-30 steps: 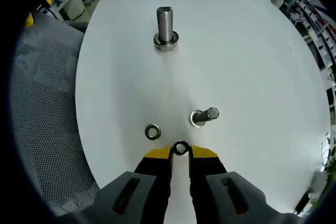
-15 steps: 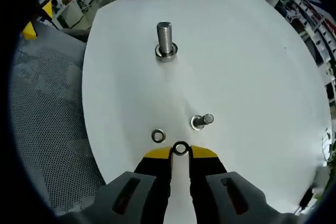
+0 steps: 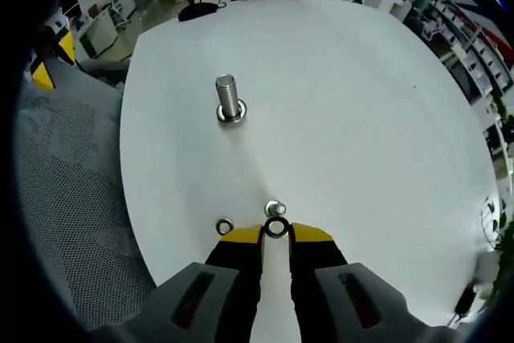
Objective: Place the washer onto the threaded stud by aligning its center hole with the stud, sliding it down to the base, and recovering from edge contact or off-axis alignment until the washer reaches the visible bottom stop.
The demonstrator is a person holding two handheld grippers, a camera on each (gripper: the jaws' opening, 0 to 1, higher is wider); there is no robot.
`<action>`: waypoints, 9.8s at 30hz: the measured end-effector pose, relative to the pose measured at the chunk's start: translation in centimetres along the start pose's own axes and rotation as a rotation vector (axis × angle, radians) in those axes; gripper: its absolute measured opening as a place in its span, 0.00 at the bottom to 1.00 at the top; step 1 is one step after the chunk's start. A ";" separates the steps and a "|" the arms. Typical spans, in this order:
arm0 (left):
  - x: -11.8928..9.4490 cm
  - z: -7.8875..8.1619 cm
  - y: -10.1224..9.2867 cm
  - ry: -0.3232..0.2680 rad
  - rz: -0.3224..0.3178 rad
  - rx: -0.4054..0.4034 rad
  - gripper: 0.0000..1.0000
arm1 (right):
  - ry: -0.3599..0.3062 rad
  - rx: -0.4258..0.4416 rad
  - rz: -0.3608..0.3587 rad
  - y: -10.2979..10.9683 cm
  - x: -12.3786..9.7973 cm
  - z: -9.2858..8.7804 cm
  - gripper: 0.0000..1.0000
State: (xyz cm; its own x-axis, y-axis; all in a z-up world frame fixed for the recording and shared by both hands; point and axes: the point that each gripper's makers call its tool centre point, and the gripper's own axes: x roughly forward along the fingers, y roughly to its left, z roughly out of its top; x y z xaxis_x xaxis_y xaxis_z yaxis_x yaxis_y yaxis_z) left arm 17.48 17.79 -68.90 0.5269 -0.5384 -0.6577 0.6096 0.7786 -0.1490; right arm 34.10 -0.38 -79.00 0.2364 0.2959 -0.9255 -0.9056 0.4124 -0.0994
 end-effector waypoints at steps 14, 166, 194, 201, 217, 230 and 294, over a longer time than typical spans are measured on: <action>0.0 -0.1 0.0 0.004 0.002 0.002 0.17 | -0.023 -0.006 -0.018 -0.5 -0.7 0.4 0.14; 0.1 -0.2 -0.4 0.004 -0.022 0.002 0.16 | 0.121 -0.142 0.129 5.6 4.1 -2.2 0.16; -0.1 0.0 -0.2 -0.010 -0.009 0.000 0.17 | 0.160 0.000 0.045 5.5 4.1 -2.2 0.14; -0.2 0.2 0.0 -0.019 0.000 -0.009 0.17 | 0.127 0.033 0.043 5.5 4.0 -2.1 0.14; -0.3 0.4 0.4 -0.030 0.014 -0.025 0.17 | 0.144 -0.084 0.007 5.2 3.5 -3.0 0.13; -0.1 0.2 0.3 -0.017 0.011 -0.026 0.17 | 0.135 0.000 0.020 4.3 3.0 -3.8 0.13; -0.1 0.0 0.5 -0.010 0.025 -0.036 0.20 | -0.044 0.112 -0.042 0.1 -0.8 1.6 0.13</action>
State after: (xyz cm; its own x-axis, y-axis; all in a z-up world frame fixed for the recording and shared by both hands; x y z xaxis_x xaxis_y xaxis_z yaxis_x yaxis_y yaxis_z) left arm 17.77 18.25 -68.88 0.5475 -0.5216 -0.6544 0.5744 0.8029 -0.1595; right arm 34.37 0.75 -77.67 0.2908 0.3123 -0.9044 -0.8498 0.5186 -0.0942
